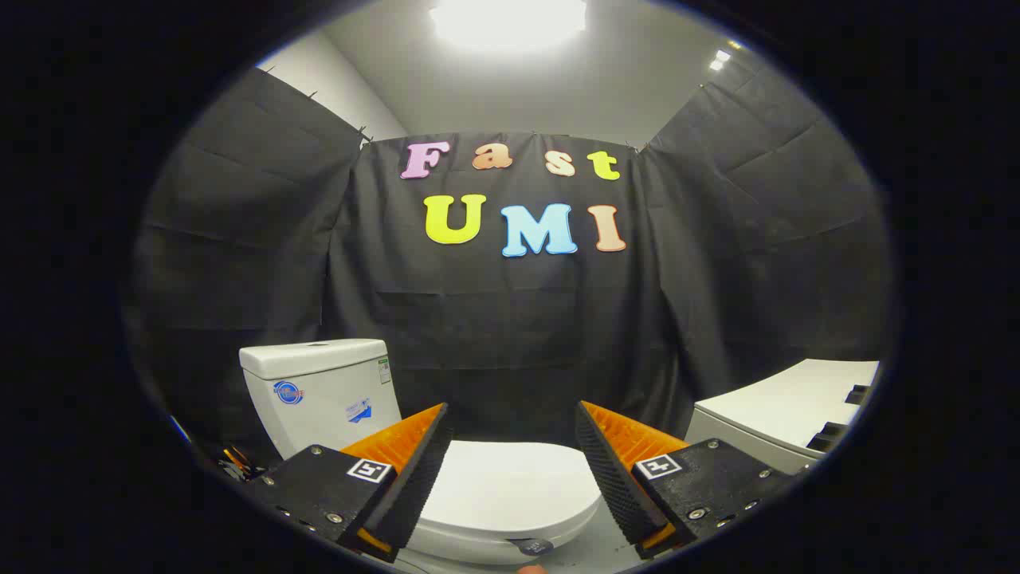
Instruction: Open the toilet lid.
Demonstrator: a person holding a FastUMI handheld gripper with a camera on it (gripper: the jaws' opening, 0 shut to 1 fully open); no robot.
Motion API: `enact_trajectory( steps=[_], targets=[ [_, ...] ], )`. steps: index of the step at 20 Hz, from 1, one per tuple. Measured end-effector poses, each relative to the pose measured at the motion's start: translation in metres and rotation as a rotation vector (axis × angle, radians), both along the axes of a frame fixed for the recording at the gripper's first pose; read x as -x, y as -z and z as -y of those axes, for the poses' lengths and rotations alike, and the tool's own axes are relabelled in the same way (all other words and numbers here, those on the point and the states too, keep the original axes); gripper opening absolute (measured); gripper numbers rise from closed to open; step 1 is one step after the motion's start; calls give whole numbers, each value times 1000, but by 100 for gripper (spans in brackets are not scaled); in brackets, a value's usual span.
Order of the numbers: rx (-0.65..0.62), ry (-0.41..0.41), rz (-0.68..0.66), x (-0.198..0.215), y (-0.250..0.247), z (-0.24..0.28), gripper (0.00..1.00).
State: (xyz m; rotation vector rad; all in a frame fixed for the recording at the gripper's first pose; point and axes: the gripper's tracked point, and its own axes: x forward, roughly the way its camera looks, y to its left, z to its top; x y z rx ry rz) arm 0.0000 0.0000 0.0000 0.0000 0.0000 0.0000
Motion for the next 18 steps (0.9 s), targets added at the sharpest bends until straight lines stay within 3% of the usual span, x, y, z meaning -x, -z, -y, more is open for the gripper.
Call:
enact_trajectory(
  steps=[18],
  targets=[
    [-9,-4,-5,2,4,4,95]
  ],
)
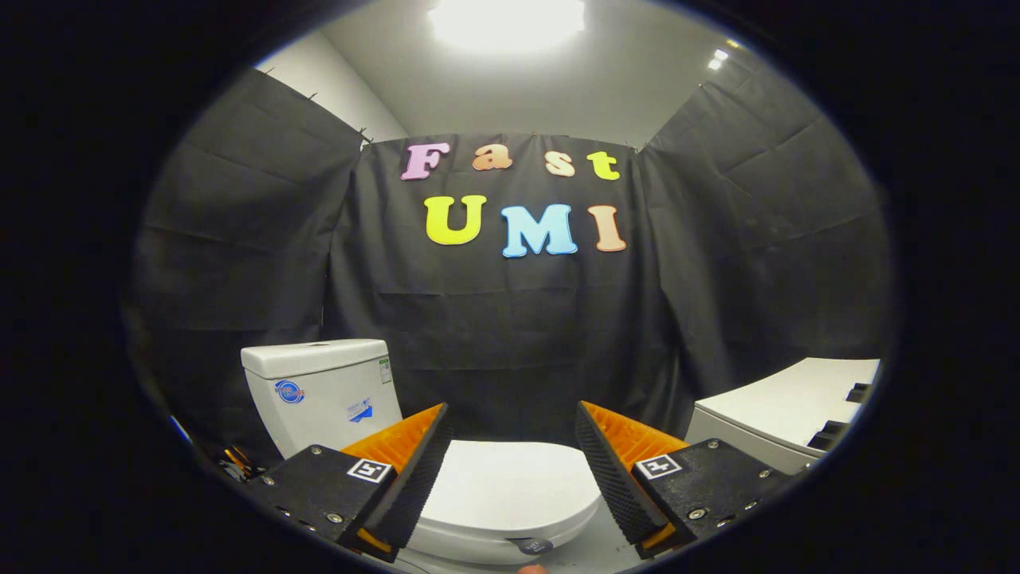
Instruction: Open the toilet lid.
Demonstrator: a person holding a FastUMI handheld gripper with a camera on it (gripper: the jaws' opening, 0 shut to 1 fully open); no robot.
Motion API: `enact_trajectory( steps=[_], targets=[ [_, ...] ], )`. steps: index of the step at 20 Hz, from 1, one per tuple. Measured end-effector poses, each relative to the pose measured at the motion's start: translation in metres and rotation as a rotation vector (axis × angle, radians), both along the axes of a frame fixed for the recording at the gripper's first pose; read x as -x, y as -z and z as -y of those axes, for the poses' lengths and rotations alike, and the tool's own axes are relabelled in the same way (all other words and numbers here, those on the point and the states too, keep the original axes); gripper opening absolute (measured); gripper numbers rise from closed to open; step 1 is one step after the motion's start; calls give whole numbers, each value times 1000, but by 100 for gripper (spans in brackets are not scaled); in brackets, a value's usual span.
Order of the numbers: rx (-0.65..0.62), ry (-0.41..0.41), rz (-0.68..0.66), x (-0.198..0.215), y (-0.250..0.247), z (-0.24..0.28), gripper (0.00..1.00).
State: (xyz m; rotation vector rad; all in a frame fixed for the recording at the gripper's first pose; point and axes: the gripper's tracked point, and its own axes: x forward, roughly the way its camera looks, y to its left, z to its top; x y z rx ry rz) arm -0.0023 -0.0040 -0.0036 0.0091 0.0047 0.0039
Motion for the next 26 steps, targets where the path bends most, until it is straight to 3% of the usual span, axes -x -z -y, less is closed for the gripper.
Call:
enact_trajectory(
  steps=[12,26],
  targets=[
    [-102,-5,-2,-4,5,11,95],
    [-336,69,-243,-22,95,55,96]
  ],
)
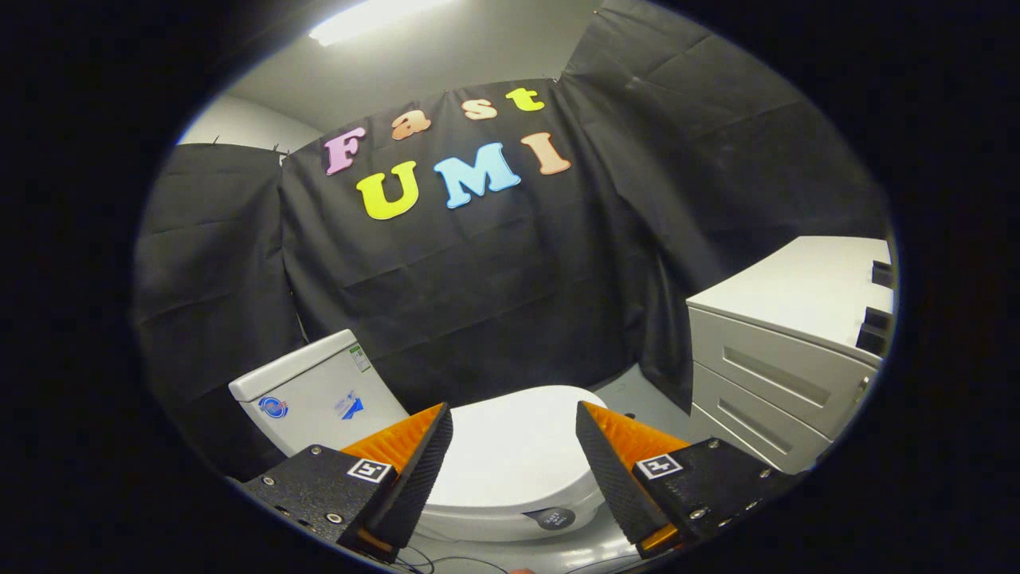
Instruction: Open the toilet lid.
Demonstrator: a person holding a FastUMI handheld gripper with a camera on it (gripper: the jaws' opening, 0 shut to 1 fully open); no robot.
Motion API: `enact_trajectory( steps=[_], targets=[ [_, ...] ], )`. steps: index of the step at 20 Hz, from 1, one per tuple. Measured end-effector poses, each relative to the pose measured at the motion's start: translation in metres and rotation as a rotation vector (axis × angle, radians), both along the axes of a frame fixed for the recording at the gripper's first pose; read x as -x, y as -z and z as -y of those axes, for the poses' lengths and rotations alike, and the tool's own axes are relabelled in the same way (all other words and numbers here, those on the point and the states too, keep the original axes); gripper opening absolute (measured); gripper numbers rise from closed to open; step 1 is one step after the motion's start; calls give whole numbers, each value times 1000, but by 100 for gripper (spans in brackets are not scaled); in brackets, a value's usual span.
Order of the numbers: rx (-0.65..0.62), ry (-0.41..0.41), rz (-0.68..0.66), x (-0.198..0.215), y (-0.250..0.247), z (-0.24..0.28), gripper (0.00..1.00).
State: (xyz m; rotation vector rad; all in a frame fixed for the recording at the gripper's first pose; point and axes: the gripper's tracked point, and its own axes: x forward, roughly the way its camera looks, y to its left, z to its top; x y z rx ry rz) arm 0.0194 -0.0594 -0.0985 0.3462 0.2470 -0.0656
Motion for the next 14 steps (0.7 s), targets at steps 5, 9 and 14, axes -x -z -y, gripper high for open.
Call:
enact_trajectory(
  steps=[5,9,14],
  targets=[
    [-126,15,-95,-5,31,9,96],
    [-182,42,-181,-1,63,16,95],
    [-270,24,-263,4,92,12,96]
  ],
)
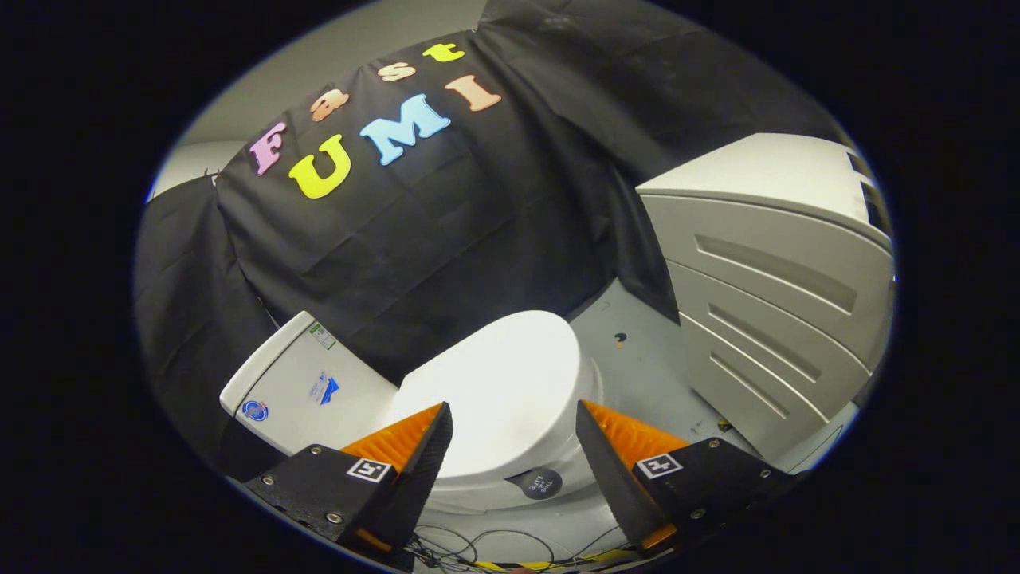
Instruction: Open the toilet lid.
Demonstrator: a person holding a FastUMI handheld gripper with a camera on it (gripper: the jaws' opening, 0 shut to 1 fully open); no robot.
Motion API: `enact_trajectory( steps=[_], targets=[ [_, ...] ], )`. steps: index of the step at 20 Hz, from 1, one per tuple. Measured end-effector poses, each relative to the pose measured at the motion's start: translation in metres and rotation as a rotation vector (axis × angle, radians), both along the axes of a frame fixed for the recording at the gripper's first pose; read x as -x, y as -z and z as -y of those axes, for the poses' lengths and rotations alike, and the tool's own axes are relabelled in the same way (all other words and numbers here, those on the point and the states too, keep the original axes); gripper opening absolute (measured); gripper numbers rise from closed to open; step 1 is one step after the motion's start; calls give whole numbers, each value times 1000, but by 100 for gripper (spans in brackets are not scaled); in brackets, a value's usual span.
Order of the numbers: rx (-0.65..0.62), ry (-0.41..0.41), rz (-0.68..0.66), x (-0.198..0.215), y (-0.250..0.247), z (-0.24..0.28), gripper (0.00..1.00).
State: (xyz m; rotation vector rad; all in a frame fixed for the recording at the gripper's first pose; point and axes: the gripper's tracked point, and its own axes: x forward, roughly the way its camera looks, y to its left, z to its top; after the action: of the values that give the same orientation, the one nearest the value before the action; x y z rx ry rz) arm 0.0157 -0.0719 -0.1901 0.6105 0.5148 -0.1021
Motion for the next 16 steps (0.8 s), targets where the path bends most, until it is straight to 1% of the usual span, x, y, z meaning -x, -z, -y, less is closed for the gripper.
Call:
enact_trajectory(
  steps=[3,9,12,16],
  targets=[
    [-78,-22,-56,4,19,-10,96],
    [-121,-81,-117,6,49,-20,96],
    [-164,-115,-143,9,62,-27,96],
    [-226,-117,-182,13,80,-31,96]
  ],
)
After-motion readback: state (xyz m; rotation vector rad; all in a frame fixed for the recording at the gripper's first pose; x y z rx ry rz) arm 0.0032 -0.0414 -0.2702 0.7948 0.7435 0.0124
